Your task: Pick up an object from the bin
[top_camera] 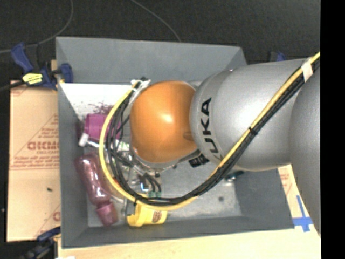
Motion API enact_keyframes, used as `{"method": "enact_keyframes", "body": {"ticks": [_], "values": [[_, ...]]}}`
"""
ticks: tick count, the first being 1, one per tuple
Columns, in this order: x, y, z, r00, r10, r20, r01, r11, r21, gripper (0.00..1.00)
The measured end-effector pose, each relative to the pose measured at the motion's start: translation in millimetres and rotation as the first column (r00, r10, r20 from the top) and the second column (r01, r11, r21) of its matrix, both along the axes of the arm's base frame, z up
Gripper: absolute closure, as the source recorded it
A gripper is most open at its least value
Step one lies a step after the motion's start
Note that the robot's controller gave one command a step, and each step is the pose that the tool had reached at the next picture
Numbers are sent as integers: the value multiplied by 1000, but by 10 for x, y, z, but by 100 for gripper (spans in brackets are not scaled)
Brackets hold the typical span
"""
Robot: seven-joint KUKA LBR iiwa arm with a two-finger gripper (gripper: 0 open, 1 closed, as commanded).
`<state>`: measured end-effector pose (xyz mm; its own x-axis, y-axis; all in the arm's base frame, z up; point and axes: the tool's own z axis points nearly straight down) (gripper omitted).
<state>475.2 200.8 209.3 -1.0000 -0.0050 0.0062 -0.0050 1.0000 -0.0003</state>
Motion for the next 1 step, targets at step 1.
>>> {"method": "enact_keyframes", "body": {"ticks": [1], "values": [[21,-12,41,1000,-5,8,5,1000,2,0]]}}
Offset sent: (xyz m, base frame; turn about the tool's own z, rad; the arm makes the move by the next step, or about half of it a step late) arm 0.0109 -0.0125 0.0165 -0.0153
